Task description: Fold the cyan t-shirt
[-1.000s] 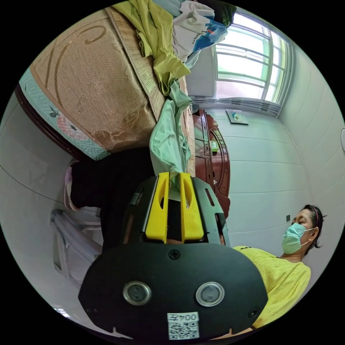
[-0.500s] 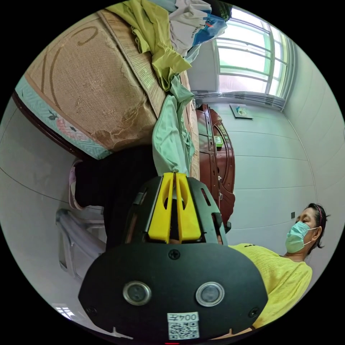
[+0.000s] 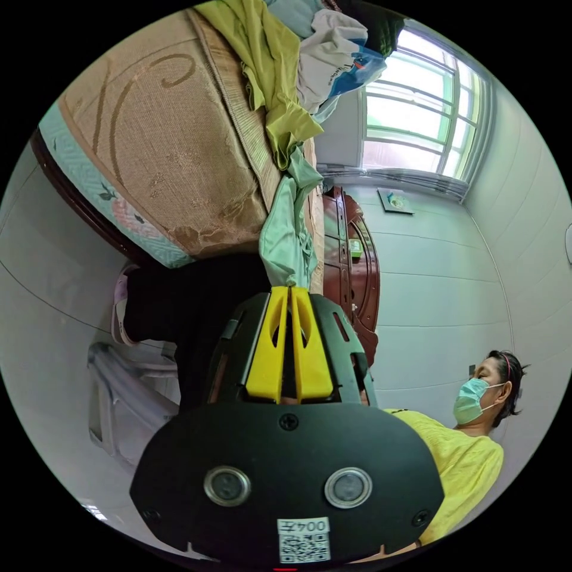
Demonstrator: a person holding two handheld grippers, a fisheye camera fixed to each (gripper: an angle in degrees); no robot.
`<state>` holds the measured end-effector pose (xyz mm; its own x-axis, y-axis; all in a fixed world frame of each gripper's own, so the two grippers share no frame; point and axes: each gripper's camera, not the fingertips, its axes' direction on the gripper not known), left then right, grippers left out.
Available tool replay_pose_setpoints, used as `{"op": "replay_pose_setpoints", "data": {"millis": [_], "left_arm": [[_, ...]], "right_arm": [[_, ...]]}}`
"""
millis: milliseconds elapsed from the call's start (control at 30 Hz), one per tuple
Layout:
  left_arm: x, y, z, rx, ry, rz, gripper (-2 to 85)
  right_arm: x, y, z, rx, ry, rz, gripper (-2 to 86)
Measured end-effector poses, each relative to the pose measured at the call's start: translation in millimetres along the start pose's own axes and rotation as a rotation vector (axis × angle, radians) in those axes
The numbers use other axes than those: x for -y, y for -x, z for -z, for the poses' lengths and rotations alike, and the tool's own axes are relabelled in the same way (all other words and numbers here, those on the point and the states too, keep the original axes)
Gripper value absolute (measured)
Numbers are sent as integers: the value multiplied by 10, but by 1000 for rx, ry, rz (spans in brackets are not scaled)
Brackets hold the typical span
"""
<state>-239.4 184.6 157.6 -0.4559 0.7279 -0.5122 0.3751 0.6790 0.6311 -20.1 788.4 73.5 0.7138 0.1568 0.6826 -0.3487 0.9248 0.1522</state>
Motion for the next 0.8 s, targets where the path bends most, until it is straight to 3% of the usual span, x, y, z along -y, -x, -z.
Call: {"op": "replay_pose_setpoints", "data": {"millis": [167,433,800], "left_arm": [[79,68,-314,-27,0,11,7],[180,49,-737,-37,5,-3,8],[96,166,-1252,-71,10,-4,9]], "right_arm": [[160,-908,67,285,-114,-334,109],[911,-677,22,216,-90,-276,98],[1596,-631,280,371,-84,-300,77]]}}
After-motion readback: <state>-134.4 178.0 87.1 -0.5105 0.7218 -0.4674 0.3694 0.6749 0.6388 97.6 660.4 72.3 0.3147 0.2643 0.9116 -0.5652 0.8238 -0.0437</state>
